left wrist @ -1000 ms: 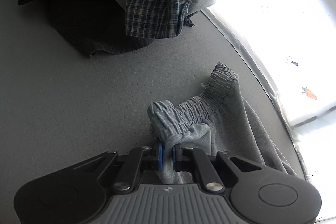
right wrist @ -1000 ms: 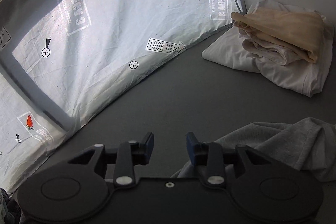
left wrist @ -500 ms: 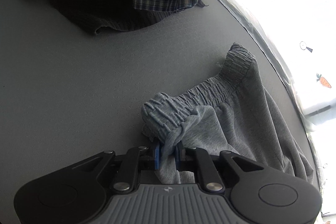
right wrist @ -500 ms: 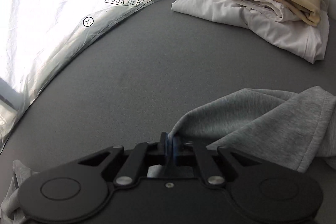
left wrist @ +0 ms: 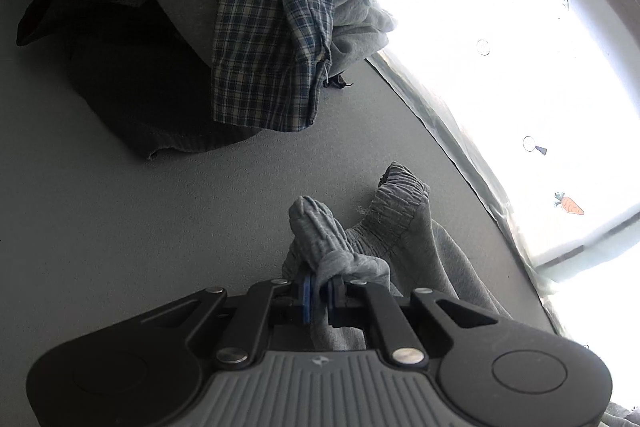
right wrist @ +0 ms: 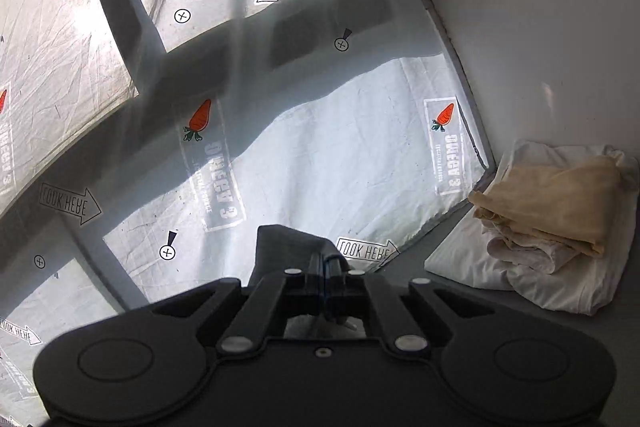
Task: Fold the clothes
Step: 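Pinch the sweatpants waistband with the left tool while the right tool grasps the sweatshirt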
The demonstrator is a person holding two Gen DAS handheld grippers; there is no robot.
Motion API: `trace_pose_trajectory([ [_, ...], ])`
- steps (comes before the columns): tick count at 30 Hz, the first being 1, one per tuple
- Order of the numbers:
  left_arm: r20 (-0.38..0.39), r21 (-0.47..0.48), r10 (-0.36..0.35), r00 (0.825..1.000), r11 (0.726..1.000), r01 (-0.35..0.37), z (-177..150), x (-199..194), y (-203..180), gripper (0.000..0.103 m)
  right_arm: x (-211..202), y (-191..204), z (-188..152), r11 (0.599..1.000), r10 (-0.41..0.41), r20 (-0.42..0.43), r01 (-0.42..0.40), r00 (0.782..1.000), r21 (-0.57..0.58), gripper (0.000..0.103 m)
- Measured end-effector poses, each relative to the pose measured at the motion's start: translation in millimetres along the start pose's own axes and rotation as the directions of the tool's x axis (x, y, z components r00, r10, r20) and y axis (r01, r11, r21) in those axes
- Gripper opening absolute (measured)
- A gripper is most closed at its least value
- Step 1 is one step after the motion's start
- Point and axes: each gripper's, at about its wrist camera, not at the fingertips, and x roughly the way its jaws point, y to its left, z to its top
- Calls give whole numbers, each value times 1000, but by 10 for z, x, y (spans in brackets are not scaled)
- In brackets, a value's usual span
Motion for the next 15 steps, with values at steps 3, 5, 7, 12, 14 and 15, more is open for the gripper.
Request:
trace_pose_trajectory([
  [3, 7, -53, 1, 1000, 999, 0, 54, -81, 193, 7, -109, -302, -384, 994, -109, -129, 105, 986, -36, 1],
  [5, 5, -64, 28, 1000, 998, -28, 72, -86, 318, 7, -127, -495, -750, 984, -177, -254, 166, 951, -66, 2],
  [7, -20, -100, 59, 998, 993, -60, 56, -57, 469, 7, -140, -647, -1124, 972, -236, -373, 218, 897, -91, 2],
  [12, -90, -107, 90, 992, 989, -99, -58, 38, 643, 10, -304, -902, -1698, 950, -288, -505, 309, 814, -44, 24],
  [14, -94, -64, 104, 990, 992, -110, -110, 44, 614, 14, -337, -918, -1709, 949, -282, -488, 313, 826, -18, 44],
  [15, -98, -47, 114, 989, 992, -119, -130, 54, 606, 22, -324, -910, -1693, 951, -280, -479, 309, 832, -19, 46],
])
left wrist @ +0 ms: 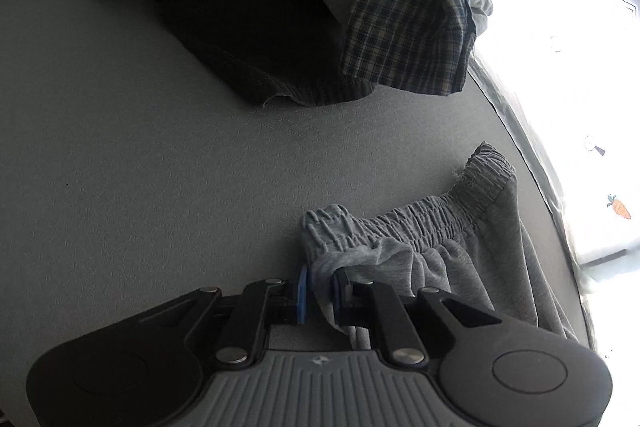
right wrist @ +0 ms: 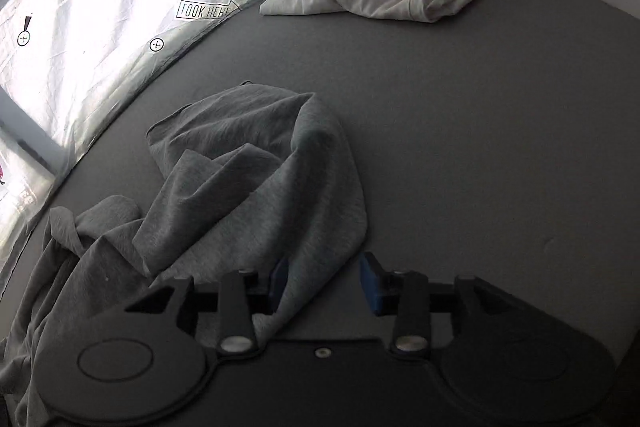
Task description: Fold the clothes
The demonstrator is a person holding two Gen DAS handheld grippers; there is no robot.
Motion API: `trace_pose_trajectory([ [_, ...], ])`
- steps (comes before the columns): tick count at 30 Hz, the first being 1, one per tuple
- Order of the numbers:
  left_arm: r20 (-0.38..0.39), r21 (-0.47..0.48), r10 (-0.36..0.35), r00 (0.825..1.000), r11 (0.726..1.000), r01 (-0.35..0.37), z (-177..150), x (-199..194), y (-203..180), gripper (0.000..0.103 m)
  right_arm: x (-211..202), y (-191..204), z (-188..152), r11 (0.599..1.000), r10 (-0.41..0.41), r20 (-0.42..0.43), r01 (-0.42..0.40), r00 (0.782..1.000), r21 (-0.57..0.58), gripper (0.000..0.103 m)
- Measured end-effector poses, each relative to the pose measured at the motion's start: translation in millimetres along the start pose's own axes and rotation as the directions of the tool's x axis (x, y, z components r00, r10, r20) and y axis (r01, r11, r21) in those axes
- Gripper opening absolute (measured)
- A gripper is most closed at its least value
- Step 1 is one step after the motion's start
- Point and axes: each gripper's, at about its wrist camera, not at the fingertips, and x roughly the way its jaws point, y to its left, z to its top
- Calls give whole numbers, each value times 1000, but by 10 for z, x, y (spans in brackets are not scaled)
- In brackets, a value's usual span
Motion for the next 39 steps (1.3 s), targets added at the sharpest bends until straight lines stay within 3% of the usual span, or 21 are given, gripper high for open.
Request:
trace_pose_trajectory([
  [3, -23, 6, 11, 1000, 1000, -11, -41, 80, -7, 43, 37, 54, 118, 999, -6, 35, 7, 999, -37, 50],
  [7, -7, 30, 18, 1000, 999, -17, -102, 149, -15, 49, 159, 77, 290, 999, -18, 67, 21, 998, -46, 61],
  [12, 23, 89, 33, 999, 995, -35, -149, 176, -95, 45, 468, 118, 476, 997, -46, 52, 49, 998, -57, 62],
  [13, 28, 89, 35, 999, 995, -37, -154, 174, -96, 31, 536, 130, 498, 996, -58, 40, 61, 997, -64, 62],
  [14, 19, 81, 32, 999, 996, -33, -150, 182, -87, 21, 593, 140, 512, 995, -67, 29, 69, 997, -74, 60],
  [15, 11, 72, 29, 1000, 997, -30, -146, 191, -78, 13, 643, 150, 520, 994, -69, 18, 71, 997, -87, 51],
  [17, 25, 59, 30, 999, 998, -32, -133, 185, -69, 11, 683, 184, 515, 988, -80, 22, 82, 997, -127, 36],
  [18, 36, 59, 31, 999, 998, -33, -126, 164, -76, 9, 661, 205, 507, 984, -76, 38, 81, 996, -157, 9],
  [19, 50, 60, 27, 998, 998, -30, -115, 129, -78, 7, 626, 215, 504, 981, -64, 52, 73, 997, -178, 3],
  [23, 97, 40, 3, 995, 999, -7, -19, -77, -64, 6, 215, 203, 487, 974, -58, 240, 108, 969, -201, 3],
  [29, 163, 33, -55, 985, 998, 51, 189, -486, -27, 6, -611, 158, 471, 972, -35, 433, 131, 901, -194, 3],
  [31, 176, 37, -57, 983, 998, 51, 229, -545, 16, 6, -720, 94, 420, 977, -32, 423, 119, 905, -179, 3],
  [33, 173, 37, -28, 985, 999, 22, 251, -505, 89, 6, -669, 18, 308, 978, -46, 371, 117, 927, -171, 3],
  [36, 86, -27, 51, 995, 998, -49, 219, -282, 273, 6, -403, -16, 45, 951, -125, 240, 185, 963, -246, 5],
  [39, 41, -77, 88, 995, 993, -85, 97, -237, 377, 13, -247, -74, -166, 950, -172, 158, 207, 972, -235, 6],
])
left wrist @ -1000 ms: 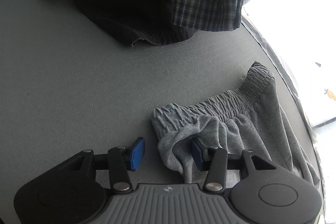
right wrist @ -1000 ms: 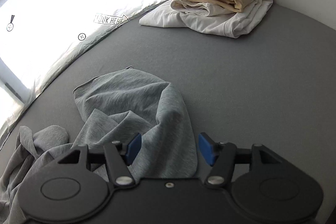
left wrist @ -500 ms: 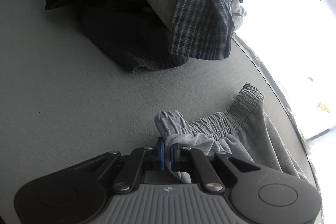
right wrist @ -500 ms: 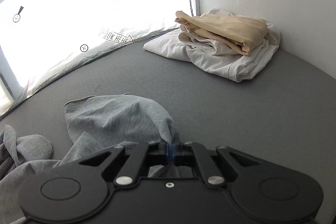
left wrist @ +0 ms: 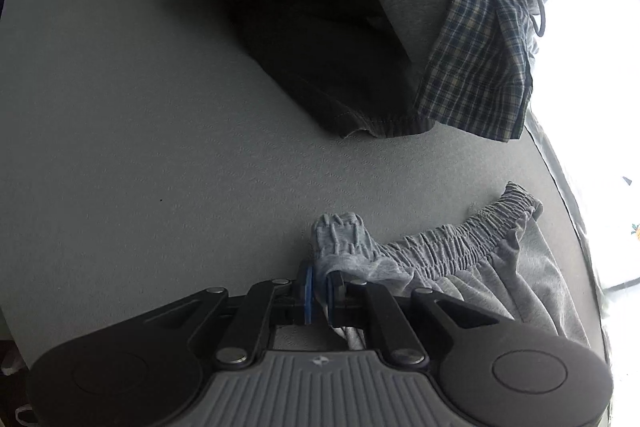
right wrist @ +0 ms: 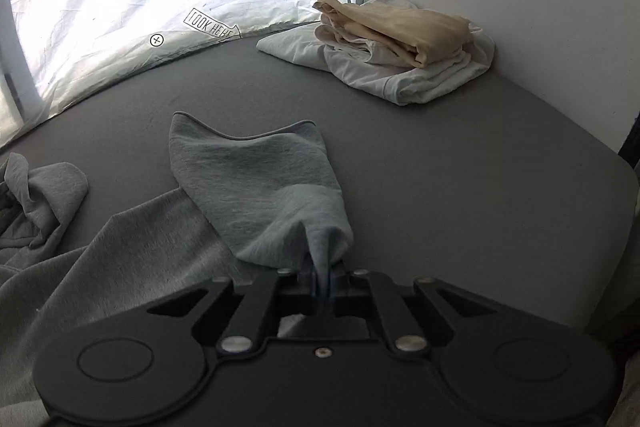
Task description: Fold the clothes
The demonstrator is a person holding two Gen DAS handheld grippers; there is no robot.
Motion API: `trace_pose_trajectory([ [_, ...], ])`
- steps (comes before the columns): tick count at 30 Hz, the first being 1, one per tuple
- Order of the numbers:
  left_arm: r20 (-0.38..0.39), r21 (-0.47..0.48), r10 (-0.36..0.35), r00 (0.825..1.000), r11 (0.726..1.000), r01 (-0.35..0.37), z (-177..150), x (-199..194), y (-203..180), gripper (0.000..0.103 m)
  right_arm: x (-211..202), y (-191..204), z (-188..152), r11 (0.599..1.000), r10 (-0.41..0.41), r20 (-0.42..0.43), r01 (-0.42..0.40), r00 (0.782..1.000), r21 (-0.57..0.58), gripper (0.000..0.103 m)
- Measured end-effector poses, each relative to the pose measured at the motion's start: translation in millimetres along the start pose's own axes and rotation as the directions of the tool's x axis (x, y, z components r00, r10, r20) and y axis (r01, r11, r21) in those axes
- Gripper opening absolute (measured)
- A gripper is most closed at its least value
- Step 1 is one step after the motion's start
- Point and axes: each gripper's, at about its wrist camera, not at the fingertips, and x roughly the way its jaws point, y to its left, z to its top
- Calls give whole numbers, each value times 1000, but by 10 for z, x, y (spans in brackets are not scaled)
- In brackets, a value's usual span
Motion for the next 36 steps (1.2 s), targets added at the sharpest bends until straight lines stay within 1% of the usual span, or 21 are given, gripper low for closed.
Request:
trace_pose_trajectory([
  [1, 15, 14, 3, 1000, 1000, -3, -29, -29, -12, 20, 0, -32, -42, 999, 1, -5, -1, 1000, 48, 9],
  [2, 31, 31, 8, 999, 999, -9, -57, -57, -28, 24, -2, -64, -68, 996, 3, -8, -2, 1000, 88, 20],
  [3, 44, 64, 30, 999, 997, -33, -66, -77, -69, 33, -10, -95, -64, 993, 4, -4, -4, 1000, 117, 38],
  [4, 59, 96, 51, 997, 994, -56, -75, -97, -109, 38, -22, -121, -50, 991, 6, 3, -6, 1000, 136, 45],
  [6, 91, 156, 71, 993, 984, -85, -83, -135, -188, 40, -60, -158, 14, 991, 9, 31, -13, 999, 132, 46],
  [8, 123, 192, 81, 989, 976, -104, -128, -205, -256, 49, -91, -194, 80, 992, 7, 52, -13, 999, 124, 47],
  [9, 144, 201, 95, 985, 972, -123, -172, -257, -305, 56, -112, -228, 111, 992, 14, 64, -22, 998, 128, 48],
  [10, 162, 207, 95, 982, 970, -128, -226, -305, -356, 60, -129, -263, 128, 990, 25, 76, -35, 997, 135, 48],
  [11, 180, 214, 93, 979, 968, -131, -281, -352, -407, 62, -151, -308, 139, 989, 35, 91, -48, 995, 140, 49],
  [14, 185, 249, 43, 982, 964, -89, -516, -459, -614, 66, -171, -421, 122, 991, 41, 131, -57, 990, 119, 50],
  [15, 180, 265, 26, 983, 961, -74, -653, -491, -715, 68, -147, -464, 116, 993, 45, 131, -59, 990, 101, 50],
  [18, 159, 315, 8, 987, 947, -58, -1038, -557, -949, 72, -8, -630, 147, 994, 76, 84, -82, 994, 74, 50],
  [20, 134, 352, -1, 991, 935, -47, -1323, -599, -1094, 74, 90, -752, 222, 988, 127, 57, -131, 990, 81, 50],
  [22, 97, 416, -5, 995, 909, -36, -1640, -586, -1250, 80, 192, -807, 325, 986, 162, 47, -164, 986, 42, 49],
  [24, 64, 478, 1, 998, 878, -31, -1934, -546, -1405, 81, 310, -821, 426, 983, 183, 31, -183, 983, -4, 42],
  [27, 9, 523, 16, 1000, 852, -18, -2281, -454, -1587, 82, 518, -836, 584, 970, 243, 2, -243, 970, -28, 32],
  [29, -16, 548, 31, 999, 836, -17, -2475, -389, -1685, 83, 650, -835, 674, 958, 286, -11, -286, 958, -26, 28],
  [31, -34, 574, 53, 998, 819, -24, -2662, -316, -1779, 85, 812, -800, 767, 950, 308, -30, -309, 951, -39, 27],
  [33, -60, 573, 84, 995, 819, -35, -2763, -219, -1823, 87, 986, -749, 861, 944, 323, -50, -326, 945, -50, 27],
  [35, -75, 563, 135, 988, 824, -70, -2818, -110, -1860, 91, 1142, -693, 948, 938, 339, -66, -342, 939, -53, 27],
  [36, -73, 565, 152, 986, 821, -85, -2827, -86, -1883, 94, 1237, -655, 1003, 934, 349, -77, -353, 934, -50, 27],
])
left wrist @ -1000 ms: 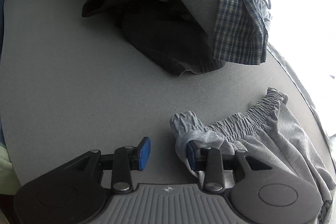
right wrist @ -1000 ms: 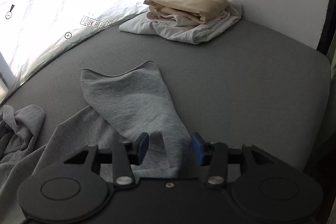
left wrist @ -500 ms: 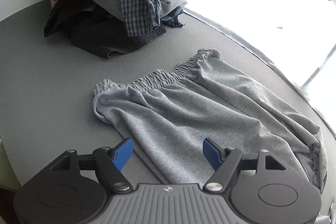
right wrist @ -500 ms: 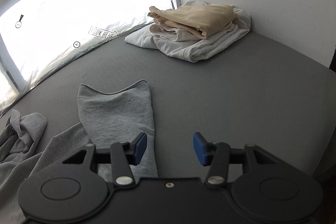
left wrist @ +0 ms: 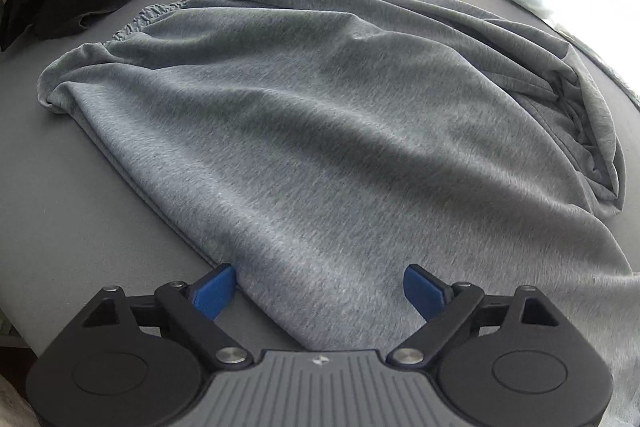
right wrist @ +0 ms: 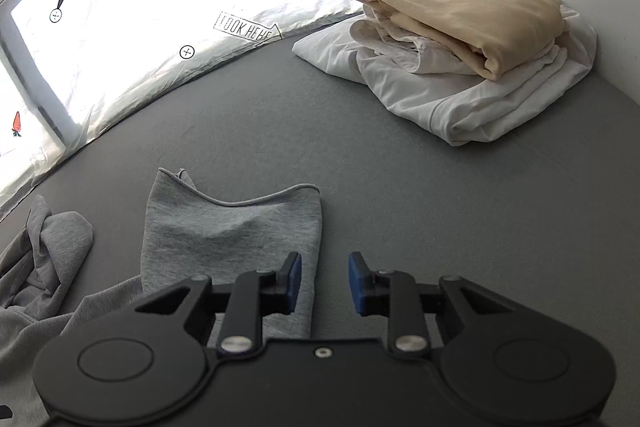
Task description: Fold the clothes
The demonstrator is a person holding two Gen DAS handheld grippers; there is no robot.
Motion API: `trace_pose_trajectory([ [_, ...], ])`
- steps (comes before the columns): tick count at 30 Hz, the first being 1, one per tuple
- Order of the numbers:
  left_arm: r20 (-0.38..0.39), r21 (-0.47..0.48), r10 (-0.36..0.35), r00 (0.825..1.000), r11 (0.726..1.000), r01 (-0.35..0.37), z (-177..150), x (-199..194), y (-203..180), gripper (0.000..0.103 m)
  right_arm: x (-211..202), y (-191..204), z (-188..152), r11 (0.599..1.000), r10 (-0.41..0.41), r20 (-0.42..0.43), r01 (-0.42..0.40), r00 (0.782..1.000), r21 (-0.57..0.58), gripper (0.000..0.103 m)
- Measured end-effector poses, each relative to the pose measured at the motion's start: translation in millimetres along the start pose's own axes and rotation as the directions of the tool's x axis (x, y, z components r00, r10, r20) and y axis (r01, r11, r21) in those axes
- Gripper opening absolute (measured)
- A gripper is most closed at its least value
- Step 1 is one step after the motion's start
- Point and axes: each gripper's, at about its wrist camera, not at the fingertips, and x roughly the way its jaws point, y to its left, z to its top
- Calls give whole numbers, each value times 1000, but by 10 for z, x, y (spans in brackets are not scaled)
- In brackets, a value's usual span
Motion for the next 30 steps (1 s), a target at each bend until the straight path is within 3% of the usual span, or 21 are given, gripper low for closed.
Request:
trace_pose_trajectory([
  [3, -33, 7, 16, 999, 1000, -16, 28, 67, -56, 103, 215, 21, 115, 1000, 8, -32, -8, 999, 3, 29],
  [8, -31, 28, 37, 999, 999, -36, -1, 97, -94, 103, 361, 59, 84, 1000, -1, -52, 0, 999, -28, 30],
  [10, -35, 29, 35, 999, 999, -34, 4, 101, -89, 103, 341, 88, 38, 997, -11, -31, 8, 999, -76, 21],
  [11, -37, 31, 39, 999, 999, -38, 6, 102, -97, 103, 334, 93, 24, 996, -15, -26, 12, 1000, -92, 4],
  [12, -41, 31, 42, 998, 999, -41, 14, 103, -114, 103, 321, 85, 15, 995, -19, -19, 17, 1000, -95, 0],
  [21, -58, 38, 41, 997, 999, -39, 65, 121, -117, 103, -37, -163, 104, 995, -100, 119, 97, 988, 33, 0],
  [26, -55, 40, 38, 998, 999, -36, 66, 119, -123, 103, -347, -377, 177, 970, -242, 195, 233, 951, 68, 0],
  [30, -44, 38, 39, 998, 999, -37, 56, 115, -136, 103, -580, -550, 200, 900, -423, 260, 437, 868, 4, 0],
])
